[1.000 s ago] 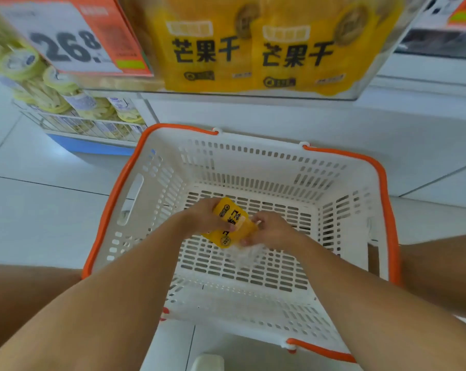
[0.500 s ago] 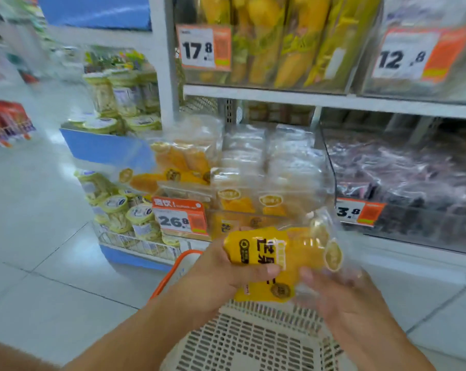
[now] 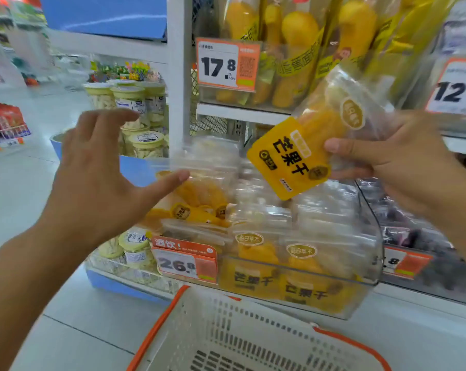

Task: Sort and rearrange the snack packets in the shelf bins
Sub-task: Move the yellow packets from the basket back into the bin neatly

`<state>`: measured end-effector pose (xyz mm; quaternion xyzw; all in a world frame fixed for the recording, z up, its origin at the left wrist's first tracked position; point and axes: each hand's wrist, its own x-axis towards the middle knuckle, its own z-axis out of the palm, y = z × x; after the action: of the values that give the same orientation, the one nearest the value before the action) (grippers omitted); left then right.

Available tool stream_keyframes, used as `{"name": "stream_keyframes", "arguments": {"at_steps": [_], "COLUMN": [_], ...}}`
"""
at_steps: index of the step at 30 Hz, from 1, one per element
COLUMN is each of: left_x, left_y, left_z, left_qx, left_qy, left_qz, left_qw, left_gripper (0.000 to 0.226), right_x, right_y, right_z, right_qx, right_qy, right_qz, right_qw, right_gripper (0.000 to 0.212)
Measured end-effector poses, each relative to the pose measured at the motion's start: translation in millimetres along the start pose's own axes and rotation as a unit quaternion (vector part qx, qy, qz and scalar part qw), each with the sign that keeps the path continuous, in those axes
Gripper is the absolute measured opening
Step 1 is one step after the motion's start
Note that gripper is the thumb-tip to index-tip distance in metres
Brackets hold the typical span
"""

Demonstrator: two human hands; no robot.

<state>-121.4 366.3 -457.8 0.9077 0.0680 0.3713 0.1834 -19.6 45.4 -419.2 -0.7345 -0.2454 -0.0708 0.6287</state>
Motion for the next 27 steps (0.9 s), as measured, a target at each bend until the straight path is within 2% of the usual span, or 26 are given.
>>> {"name": "stream_keyframes", "arguments": {"at_steps": [2, 3, 5, 7, 10, 12, 14, 16, 19, 21, 24, 27], "left_x": [2, 3, 9, 13, 10, 8, 6, 7, 15, 17, 15, 15], "left_y": [-20, -24, -28, -28, -22, -9, 8, 17, 19, 19, 20, 22], "left_z": [2, 2, 0, -2, -3, -3, 0, 8, 20, 25, 31, 33], "left_qx": [0.015, 0.009, -0.026, -0.039, -0.077, -0.095, -0.090, -0.082, -0.062, -0.046, -0.005, 0.017], "left_qy": [-0.152, -0.216, -0.266, -0.247, -0.146, -0.082, -0.065, -0.068, -0.064, -0.073, -0.095, -0.107], "left_qz": [-0.136, -0.159, -0.153, -0.125, -0.069, 0.012, 0.092, 0.143, 0.165, 0.169, 0.195, 0.213], "left_qw": [0.979, 0.963, 0.951, 0.960, 0.984, 0.992, 0.990, 0.984, 0.982, 0.982, 0.976, 0.971], "left_gripper": [0.130, 0.127, 0.088, 0.059, 0.044, 0.025, 0.023, 0.020, 0.015, 0.017, 0.020, 0.016], "right_x": [17, 23, 31, 36, 39, 41, 42, 45, 54, 57, 64, 69], "right_y": [14, 19, 27, 34, 39, 34, 27, 25, 27, 25, 15, 12], "right_z": [11, 16, 24, 30, 35, 34, 32, 35, 45, 52, 61, 75], "right_qx": [-0.040, -0.072, -0.122, -0.155, -0.243, -0.299, -0.318, -0.305, -0.288, -0.302, -0.382, -0.466], "right_qy": [-0.043, -0.066, -0.111, -0.145, -0.197, -0.223, -0.251, -0.259, -0.226, -0.234, -0.295, -0.344], "right_qz": [0.036, 0.052, 0.078, 0.091, 0.066, 0.047, 0.045, 0.040, 0.023, 0.019, 0.053, 0.095], "right_qw": [0.998, 0.994, 0.983, 0.973, 0.948, 0.927, 0.913, 0.915, 0.930, 0.924, 0.874, 0.810], "right_gripper": [0.034, 0.034, 0.029, 0.024, 0.023, 0.024, 0.033, 0.050, 0.068, 0.063, 0.050, 0.052]}}
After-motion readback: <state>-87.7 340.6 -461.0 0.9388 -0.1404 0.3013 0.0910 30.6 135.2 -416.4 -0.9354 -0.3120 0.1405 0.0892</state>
